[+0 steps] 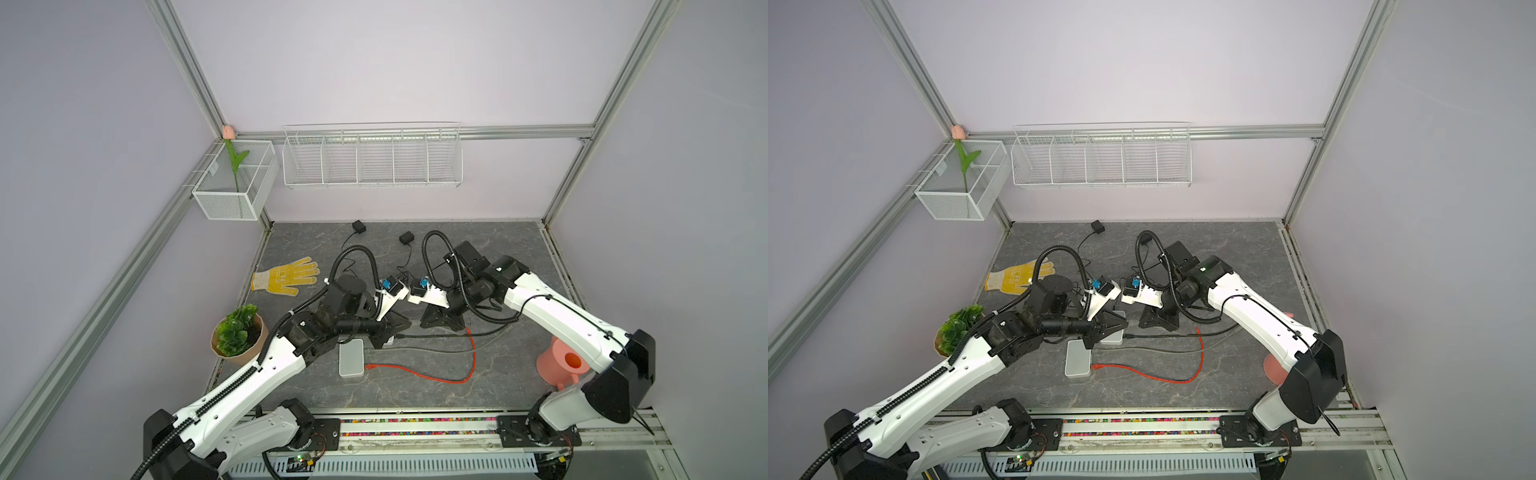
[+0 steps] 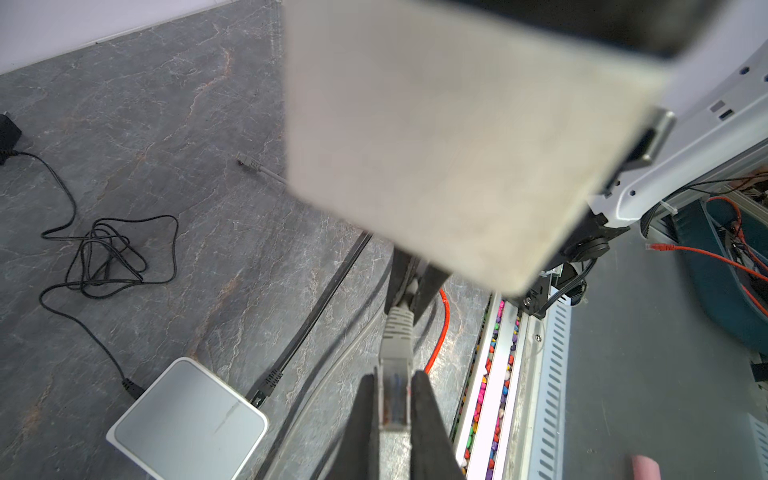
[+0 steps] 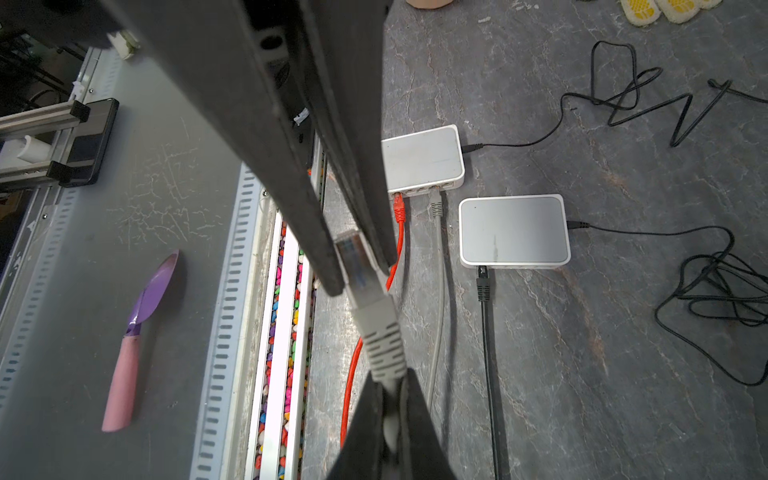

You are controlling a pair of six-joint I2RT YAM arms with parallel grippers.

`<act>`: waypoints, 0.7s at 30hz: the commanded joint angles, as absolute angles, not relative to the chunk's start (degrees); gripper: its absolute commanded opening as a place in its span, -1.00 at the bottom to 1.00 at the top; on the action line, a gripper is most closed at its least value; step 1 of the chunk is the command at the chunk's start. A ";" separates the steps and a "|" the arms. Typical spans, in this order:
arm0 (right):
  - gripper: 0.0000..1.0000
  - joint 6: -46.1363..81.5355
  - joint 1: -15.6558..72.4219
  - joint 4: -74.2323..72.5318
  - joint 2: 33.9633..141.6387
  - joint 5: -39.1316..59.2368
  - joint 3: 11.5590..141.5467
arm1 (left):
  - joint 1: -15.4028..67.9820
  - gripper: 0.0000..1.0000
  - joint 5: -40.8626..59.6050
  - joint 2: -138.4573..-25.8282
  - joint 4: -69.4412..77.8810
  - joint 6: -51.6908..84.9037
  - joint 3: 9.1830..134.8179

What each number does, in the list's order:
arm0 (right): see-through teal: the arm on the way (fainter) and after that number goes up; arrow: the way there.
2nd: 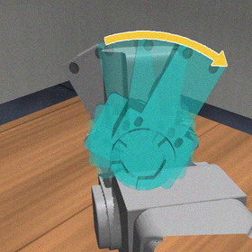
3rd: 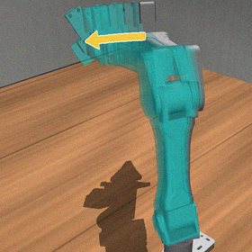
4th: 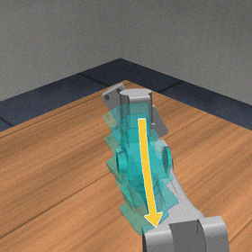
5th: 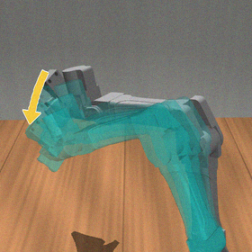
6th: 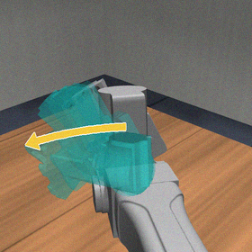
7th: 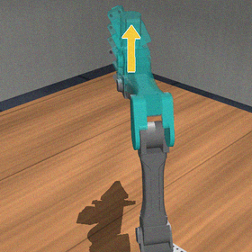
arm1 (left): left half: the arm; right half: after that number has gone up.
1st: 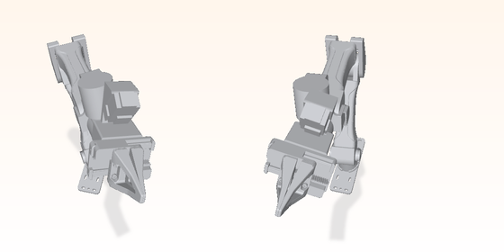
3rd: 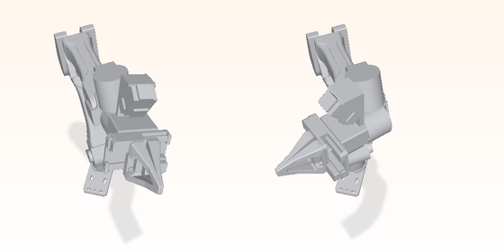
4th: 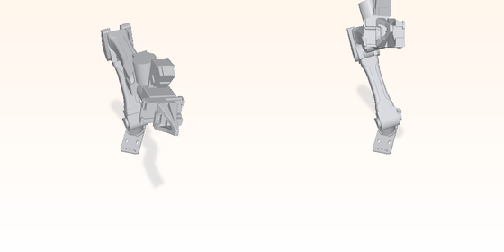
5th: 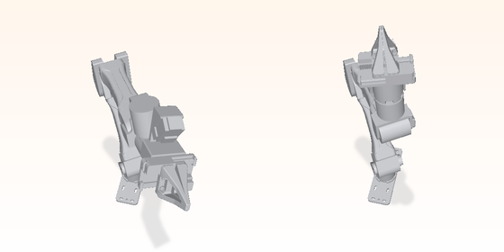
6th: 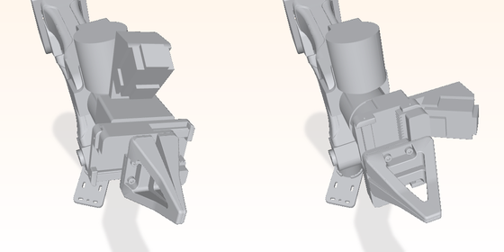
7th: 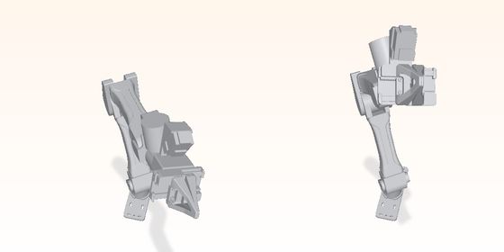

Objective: Insert the plug into the switch port

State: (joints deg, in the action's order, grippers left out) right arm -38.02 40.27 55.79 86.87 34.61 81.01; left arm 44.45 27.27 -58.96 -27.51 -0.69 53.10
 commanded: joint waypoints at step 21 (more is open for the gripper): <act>-0.86 -34.15 42.25 30.12 94.02 1.57 70.05 | 28.83 0.11 10.71 -70.22 -14.03 22.47 44.56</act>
